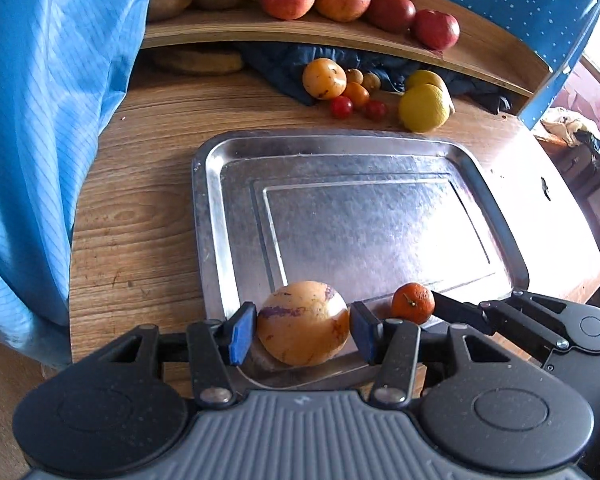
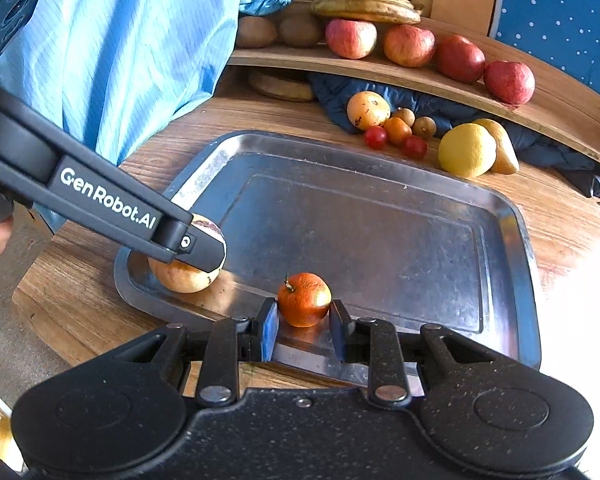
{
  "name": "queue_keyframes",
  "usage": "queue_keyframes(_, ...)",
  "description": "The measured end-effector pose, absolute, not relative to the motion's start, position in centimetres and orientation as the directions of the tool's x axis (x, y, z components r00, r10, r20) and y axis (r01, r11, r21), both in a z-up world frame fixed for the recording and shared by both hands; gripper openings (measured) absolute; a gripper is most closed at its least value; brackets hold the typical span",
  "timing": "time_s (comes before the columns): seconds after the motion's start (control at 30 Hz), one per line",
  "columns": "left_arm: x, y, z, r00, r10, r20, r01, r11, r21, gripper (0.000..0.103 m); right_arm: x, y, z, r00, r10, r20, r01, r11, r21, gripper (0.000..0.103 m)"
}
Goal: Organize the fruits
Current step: 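Lower and release the pepino from the left tool while the right tool releases the tangerine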
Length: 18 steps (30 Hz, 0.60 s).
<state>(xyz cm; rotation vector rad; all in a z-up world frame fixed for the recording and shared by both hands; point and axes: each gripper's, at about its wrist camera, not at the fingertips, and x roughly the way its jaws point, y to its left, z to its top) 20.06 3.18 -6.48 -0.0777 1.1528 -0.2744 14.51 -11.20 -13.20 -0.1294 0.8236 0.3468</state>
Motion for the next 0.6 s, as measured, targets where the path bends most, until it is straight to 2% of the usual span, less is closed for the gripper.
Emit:
queue_keyframes(0.2,19.9,2.9,-6.4,0.373,-0.253,-0.893,0.196,0.962,-0.191,0.056,14.0,-11.4,-12.9,0.632,0.251,-0.733,-0.340,0.940,0.028,0.033)
queue_keyframes(0.4,19.5,2.7,-6.1,0.370,-0.262,-0.891,0.228,0.956,-0.187,0.057,13.0,-12.2,-12.0,0.631,0.261,-0.730,-0.341,0.939,0.041,0.059)
queue_keyframes(0.47,19.2,2.8,-5.9,0.370,-0.273,-0.888,0.248,0.950,-0.189,0.063,12.3,-12.4,-11.8,0.632,0.260,-0.730,-0.347,0.937,0.033,0.062)
queue_keyframes(0.6,18.3,2.9,-5.4,0.380,-0.287,-0.880,0.290,0.940,-0.181,0.072,10.9,-12.6,-11.6,0.629,0.260,-0.732,-0.363,0.932,0.019,0.076)
